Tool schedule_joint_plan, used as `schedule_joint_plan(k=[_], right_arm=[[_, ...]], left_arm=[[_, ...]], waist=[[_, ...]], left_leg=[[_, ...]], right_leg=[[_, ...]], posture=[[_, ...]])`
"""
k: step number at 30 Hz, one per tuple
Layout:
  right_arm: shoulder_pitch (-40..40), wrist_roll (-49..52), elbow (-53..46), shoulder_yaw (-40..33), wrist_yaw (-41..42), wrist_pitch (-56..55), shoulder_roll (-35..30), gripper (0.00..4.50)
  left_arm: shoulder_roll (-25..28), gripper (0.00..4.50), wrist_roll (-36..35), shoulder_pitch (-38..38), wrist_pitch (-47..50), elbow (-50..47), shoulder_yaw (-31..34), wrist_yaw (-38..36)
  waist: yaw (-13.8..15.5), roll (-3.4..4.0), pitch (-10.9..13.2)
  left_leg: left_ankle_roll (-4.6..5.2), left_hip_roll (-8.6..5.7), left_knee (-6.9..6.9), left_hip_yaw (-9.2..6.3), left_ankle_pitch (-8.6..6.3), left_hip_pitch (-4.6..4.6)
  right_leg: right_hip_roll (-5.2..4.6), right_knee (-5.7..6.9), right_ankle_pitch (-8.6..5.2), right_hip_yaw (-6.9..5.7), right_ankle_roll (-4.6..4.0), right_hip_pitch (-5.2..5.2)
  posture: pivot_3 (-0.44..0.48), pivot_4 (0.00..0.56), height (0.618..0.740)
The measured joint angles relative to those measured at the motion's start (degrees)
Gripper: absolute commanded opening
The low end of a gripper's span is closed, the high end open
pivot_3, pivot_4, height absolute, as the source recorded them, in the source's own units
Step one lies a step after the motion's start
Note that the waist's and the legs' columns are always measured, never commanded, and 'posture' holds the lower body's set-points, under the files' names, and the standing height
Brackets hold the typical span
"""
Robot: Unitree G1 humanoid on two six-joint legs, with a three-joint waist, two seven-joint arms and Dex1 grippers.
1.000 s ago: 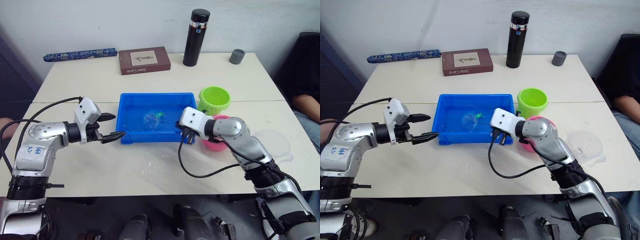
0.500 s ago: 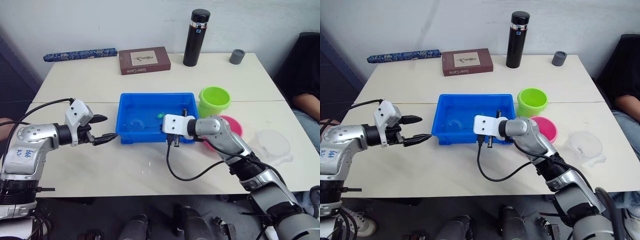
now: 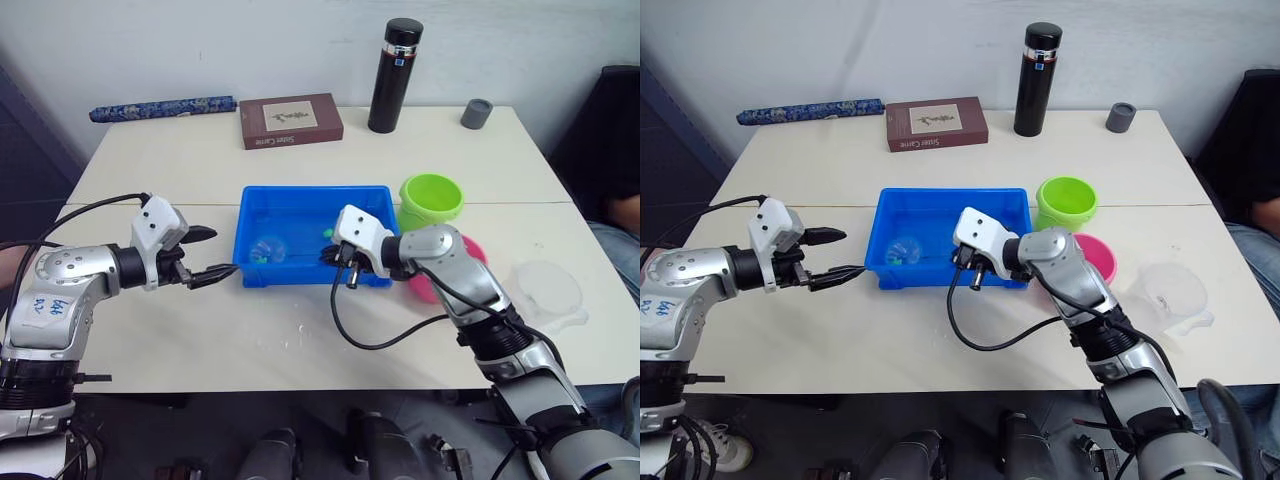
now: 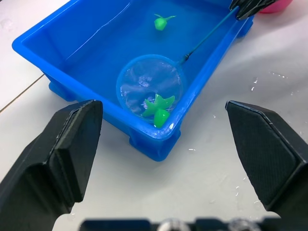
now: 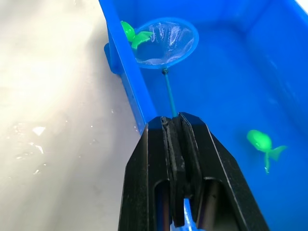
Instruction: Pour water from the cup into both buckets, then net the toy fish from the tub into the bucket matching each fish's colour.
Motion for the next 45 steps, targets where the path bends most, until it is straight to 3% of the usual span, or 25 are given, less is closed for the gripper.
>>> schedule_joint_plan(k=[12,19,27,37,45], right_arm=[[0.23,4.52,0.08,-3.89,-3.14,7.48,0.71,0.00],[-0.20,-5.07,3.59,3.29,-4.00,-9.90,-5.28,0.00],[-2.47,-9.54,6.94,7.04,-1.03,-20.38,-4.28,0.00],[-6.48,-8.89,10.13,7.08,4.54,-19.60,-0.68,0.00],[-6.48,-3.77,9.92,2.68,5.68,-7.14,1.82,0.00]], left_arm=[[0.00,4.40,0.01,-0.54,-0.07,0.91,0.00,-0.12],[0.02,4.40,0.01,-0.54,-0.07,0.98,0.00,-0.18],[0.05,4.40,-0.01,-0.51,0.01,0.95,0.01,-0.12],[0.35,4.40,-0.12,0.01,0.02,0.85,0.12,-0.64],[0.35,4.40,-0.15,0.53,0.01,0.83,0.58,-0.62]], waist=[[-0.02,0.00,0.00],[-0.07,0.00,0.00],[-0.39,0.00,0.00],[-0.52,0.00,0.00],[-0.51,0.00,0.00]], left_leg=[[0.00,0.00,-0.02,0.00,0.00,0.00],[0.00,-0.01,-0.04,0.02,0.00,0.00],[-0.03,0.00,-0.13,0.06,0.01,0.00],[-0.03,0.00,-0.14,0.04,0.01,0.00],[-0.03,0.00,-0.16,0.03,0.01,0.00]], right_leg=[[0.00,0.00,0.00,0.01,0.00,0.00],[0.00,0.00,0.00,0.01,0.00,-0.04],[0.00,0.00,-0.01,0.02,-0.02,-0.11],[0.00,0.01,-0.01,0.01,-0.02,-0.10],[0.00,0.02,-0.01,0.01,-0.02,-0.12]], posture=[[0.000,0.150,0.740],[0.000,0.150,0.740],[0.000,0.150,0.740],[0.000,0.150,0.740],[0.000,0.150,0.740]])
